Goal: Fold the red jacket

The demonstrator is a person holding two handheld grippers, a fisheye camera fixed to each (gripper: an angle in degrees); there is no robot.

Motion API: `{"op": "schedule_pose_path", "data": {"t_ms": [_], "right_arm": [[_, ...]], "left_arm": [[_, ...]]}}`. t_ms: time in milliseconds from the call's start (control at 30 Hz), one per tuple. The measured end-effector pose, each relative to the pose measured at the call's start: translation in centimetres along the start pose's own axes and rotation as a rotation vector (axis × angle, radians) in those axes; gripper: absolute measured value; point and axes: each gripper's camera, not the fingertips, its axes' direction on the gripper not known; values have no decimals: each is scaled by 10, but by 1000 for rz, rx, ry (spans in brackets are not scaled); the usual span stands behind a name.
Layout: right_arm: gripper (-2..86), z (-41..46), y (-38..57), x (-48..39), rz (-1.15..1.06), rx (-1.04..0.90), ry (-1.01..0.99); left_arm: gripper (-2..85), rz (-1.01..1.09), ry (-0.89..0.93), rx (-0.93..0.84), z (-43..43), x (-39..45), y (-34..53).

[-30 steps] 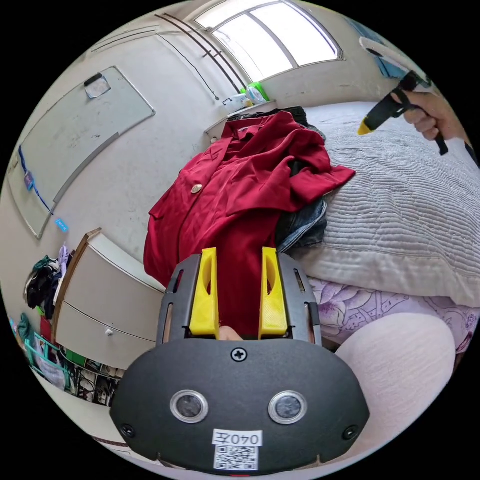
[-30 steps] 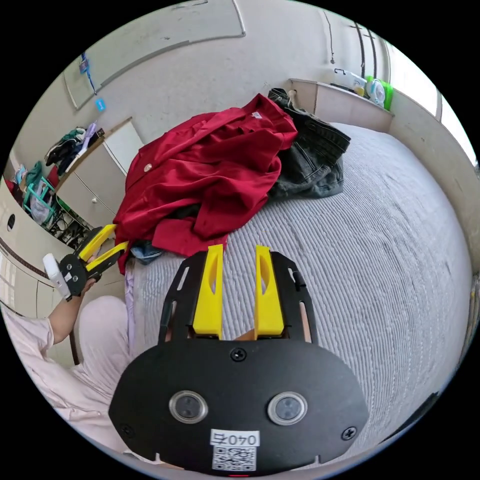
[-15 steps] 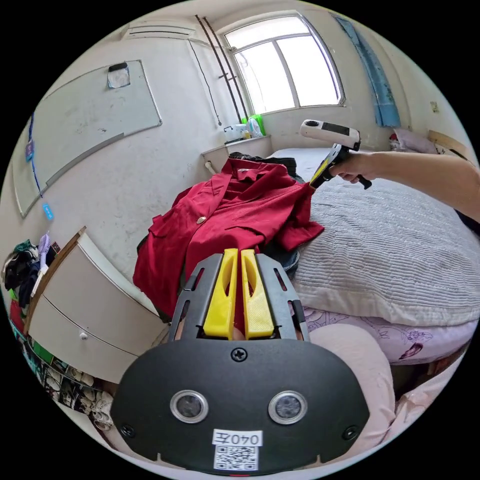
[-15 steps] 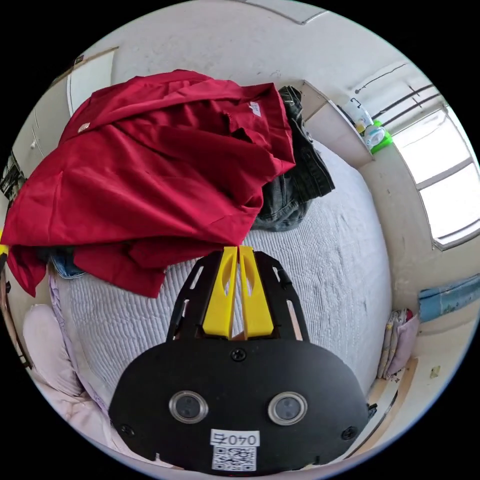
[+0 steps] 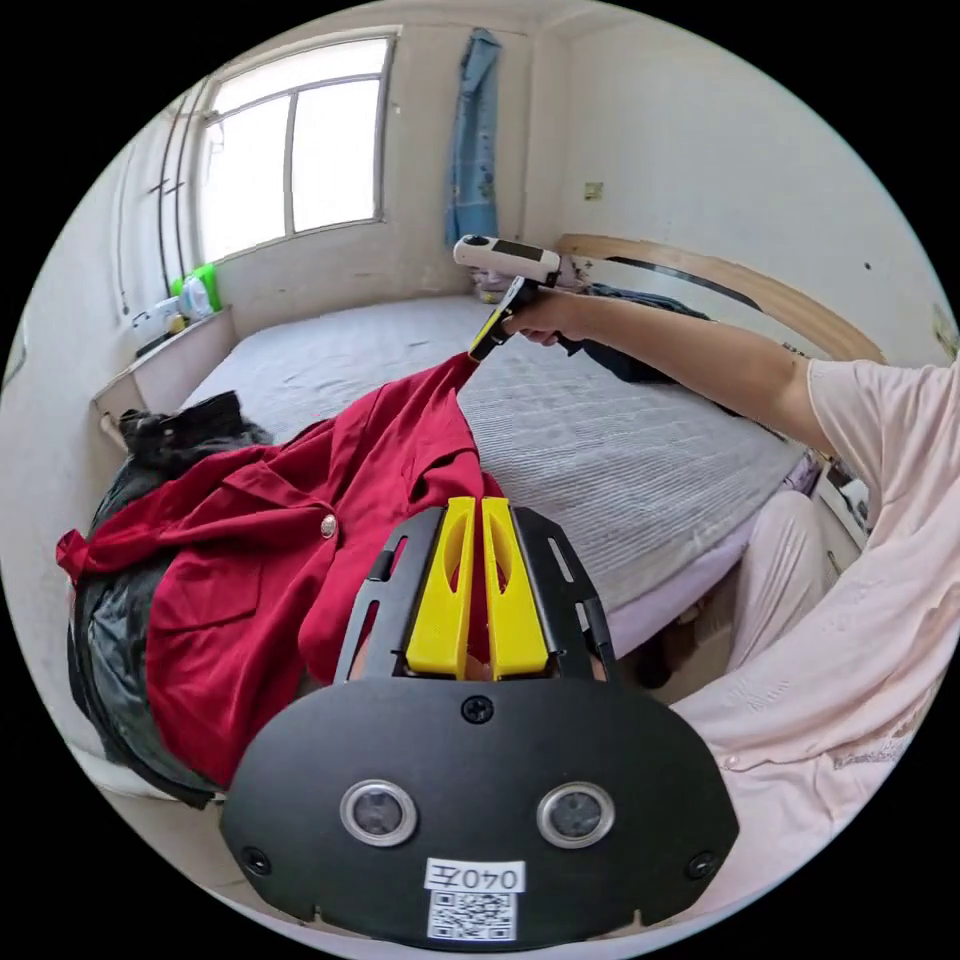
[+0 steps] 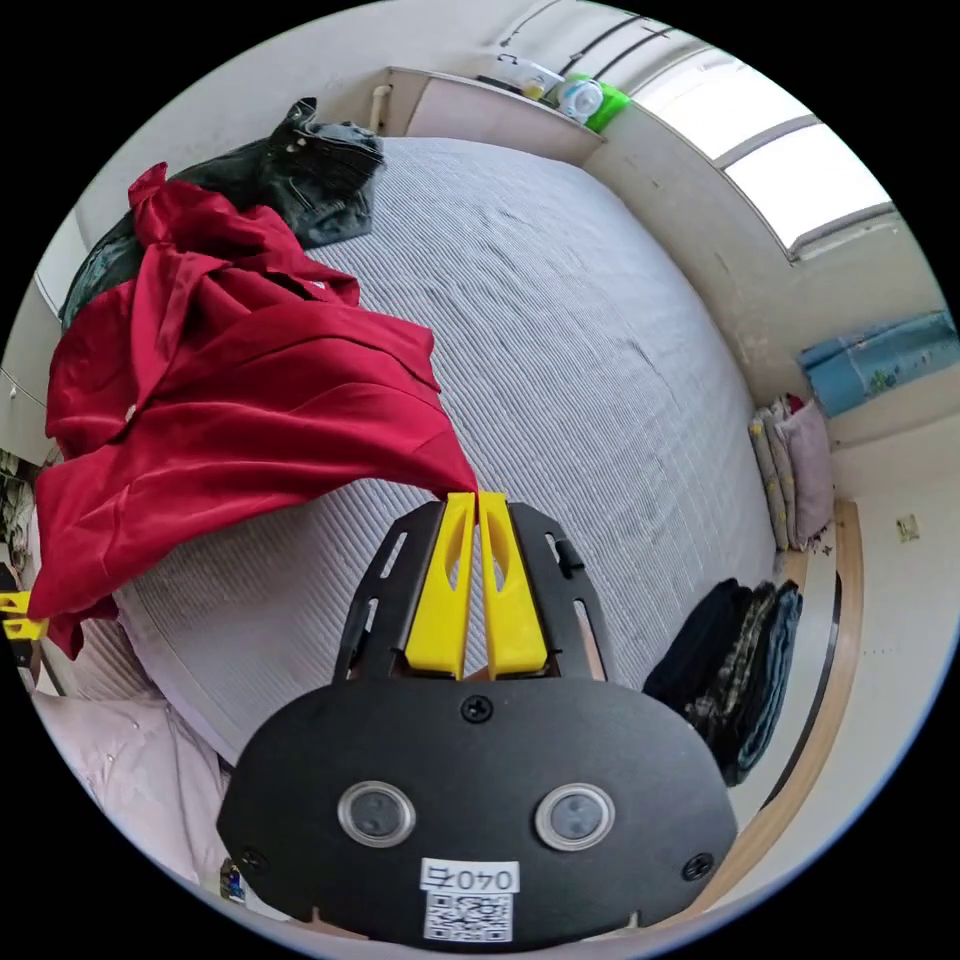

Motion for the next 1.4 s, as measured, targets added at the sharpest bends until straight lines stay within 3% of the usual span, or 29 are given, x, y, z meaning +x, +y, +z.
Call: {"op": "schedule_pose_path", "data": {"t_ms": [367, 467, 567, 700, 867, 1100, 1400], "right_arm": [[-5, -23, 340, 57, 256, -349, 315], [18, -36, 407, 49, 336, -396, 297], [81, -38, 441, 34, 314, -474, 291], [95, -62, 452, 38, 374, -378, 279], [91, -68, 424, 63, 389, -76, 109], [99, -13, 351, 106, 365, -14, -22], [97, 46, 281, 164, 316, -106, -57]], "left_arm": [[-8, 394, 475, -114, 75, 177, -49], [-8, 447, 508, -130, 84, 204, -51], [-7, 400, 417, -126, 89, 196, -49], [15, 226, 124, -39, 76, 133, -47], [27, 26, -180, -87, 73, 43, -41], [42, -104, -202, -248, 117, -33, -40], [59, -63, -164, -346, 166, -19, -41]]}}
